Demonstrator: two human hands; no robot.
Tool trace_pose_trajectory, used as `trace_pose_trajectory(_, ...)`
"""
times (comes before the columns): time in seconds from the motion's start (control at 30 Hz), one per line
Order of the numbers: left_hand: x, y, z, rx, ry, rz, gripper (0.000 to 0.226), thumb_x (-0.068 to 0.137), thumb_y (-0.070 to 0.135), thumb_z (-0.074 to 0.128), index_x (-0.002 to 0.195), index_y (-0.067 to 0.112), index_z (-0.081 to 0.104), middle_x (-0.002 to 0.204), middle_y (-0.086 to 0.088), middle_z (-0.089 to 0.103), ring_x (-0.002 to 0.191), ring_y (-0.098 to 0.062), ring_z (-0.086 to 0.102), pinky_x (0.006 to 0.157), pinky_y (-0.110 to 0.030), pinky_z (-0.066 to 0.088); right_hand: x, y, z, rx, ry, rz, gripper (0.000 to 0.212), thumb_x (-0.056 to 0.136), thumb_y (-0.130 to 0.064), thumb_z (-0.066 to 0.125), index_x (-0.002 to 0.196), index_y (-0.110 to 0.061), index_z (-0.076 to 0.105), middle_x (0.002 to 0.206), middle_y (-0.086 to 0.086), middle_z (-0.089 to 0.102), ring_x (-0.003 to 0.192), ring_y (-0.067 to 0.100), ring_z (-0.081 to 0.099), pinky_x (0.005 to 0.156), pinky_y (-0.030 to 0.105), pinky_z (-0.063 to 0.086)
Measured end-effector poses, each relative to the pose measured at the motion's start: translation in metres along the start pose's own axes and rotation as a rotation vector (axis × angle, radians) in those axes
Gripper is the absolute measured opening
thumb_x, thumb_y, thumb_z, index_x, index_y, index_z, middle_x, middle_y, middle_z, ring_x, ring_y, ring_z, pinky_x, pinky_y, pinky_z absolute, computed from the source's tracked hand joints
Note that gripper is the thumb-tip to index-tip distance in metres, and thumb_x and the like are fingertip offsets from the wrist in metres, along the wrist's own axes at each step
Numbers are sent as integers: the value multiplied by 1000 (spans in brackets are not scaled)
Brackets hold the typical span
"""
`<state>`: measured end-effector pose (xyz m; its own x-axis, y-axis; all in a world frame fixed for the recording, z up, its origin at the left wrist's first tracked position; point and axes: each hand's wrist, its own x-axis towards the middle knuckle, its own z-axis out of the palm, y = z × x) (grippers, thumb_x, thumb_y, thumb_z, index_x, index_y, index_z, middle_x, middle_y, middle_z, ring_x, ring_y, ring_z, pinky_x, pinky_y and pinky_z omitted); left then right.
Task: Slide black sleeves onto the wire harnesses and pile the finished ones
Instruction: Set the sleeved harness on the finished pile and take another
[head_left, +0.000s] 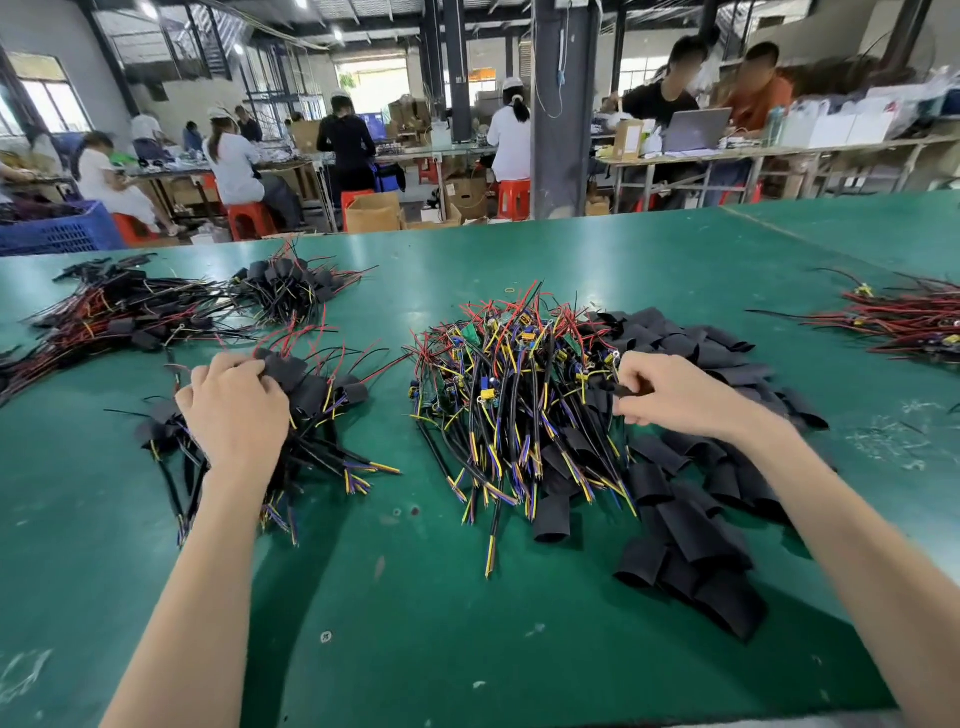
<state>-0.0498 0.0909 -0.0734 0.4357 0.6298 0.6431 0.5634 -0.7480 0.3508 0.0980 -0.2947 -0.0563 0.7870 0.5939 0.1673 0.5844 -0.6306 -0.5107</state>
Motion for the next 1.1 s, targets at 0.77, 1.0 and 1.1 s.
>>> trace_pose_trajectory(0.77, -60, 142, 6, -494, -473, 315, 18, 87, 35, 62, 93, 19, 68, 91, 4, 68, 90, -15, 60, 85, -30, 47, 6, 1, 24, 25, 279, -104, 35, 76, -29, 75, 65, -21, 43, 65, -8, 48, 61, 9, 42, 57, 25, 31)
trace_pose_trajectory(1.0, -65, 156, 12, -440, -462, 343, 24, 88, 39, 61, 87, 16, 67, 86, -2, 55, 96, -23, 52, 79, -32, 43, 6, -4, 28, 30, 311, -172, 30, 79, -26, 74, 69, -15, 48, 73, -7, 49, 67, 7, 42, 63, 27, 29)
trace_pose_trajectory(1.1, -66, 163, 11, -515, -469, 327, 19, 89, 31, 62, 87, 12, 65, 89, -8, 59, 96, -24, 50, 78, -30, 36, 5, -5, 28, 19, 321, -180, 28, 79, -26, 73, 71, -15, 48, 75, -4, 51, 70, 14, 43, 66, 29, 31)
